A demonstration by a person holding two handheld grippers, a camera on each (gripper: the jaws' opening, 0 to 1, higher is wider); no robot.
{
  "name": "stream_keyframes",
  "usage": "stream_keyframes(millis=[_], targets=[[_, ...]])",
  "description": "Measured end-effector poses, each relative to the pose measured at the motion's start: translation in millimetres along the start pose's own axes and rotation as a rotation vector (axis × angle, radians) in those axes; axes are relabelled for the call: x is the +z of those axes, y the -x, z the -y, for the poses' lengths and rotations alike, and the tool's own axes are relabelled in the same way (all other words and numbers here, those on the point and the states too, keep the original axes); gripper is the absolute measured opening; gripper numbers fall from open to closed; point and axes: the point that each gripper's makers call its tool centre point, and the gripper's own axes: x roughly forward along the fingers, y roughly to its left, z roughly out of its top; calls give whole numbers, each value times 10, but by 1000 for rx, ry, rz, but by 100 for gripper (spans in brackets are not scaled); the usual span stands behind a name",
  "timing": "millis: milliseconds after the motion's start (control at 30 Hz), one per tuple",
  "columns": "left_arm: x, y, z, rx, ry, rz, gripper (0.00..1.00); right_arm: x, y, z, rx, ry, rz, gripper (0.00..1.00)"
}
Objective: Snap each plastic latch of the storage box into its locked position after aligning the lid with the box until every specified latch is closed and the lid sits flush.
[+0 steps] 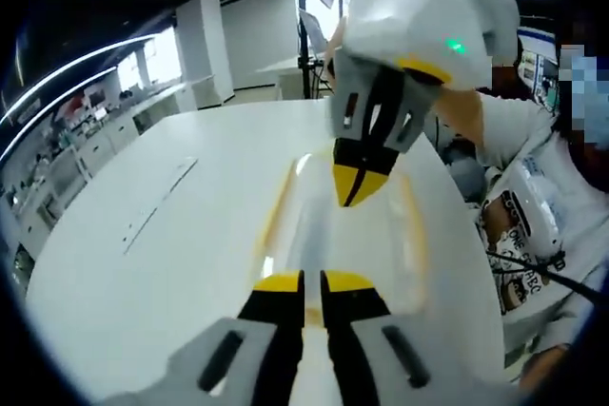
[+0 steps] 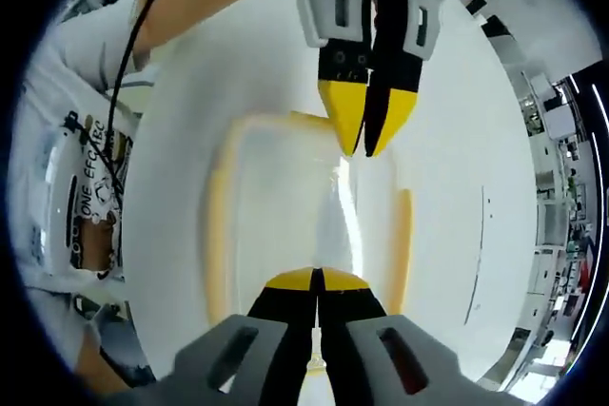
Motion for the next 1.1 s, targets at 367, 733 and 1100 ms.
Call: stream_keyframes(millis=[367,733,1100], targets=[[-212,224,-17,6,41,71,6,20,5,-32,-17,21,-28,0],[-440,85,60,-25,85,151,4,40,4,-49,-18,25,-28,0],[-421,79,133,-37,59,217,2,84,29,-54,-53,73,-10,0]])
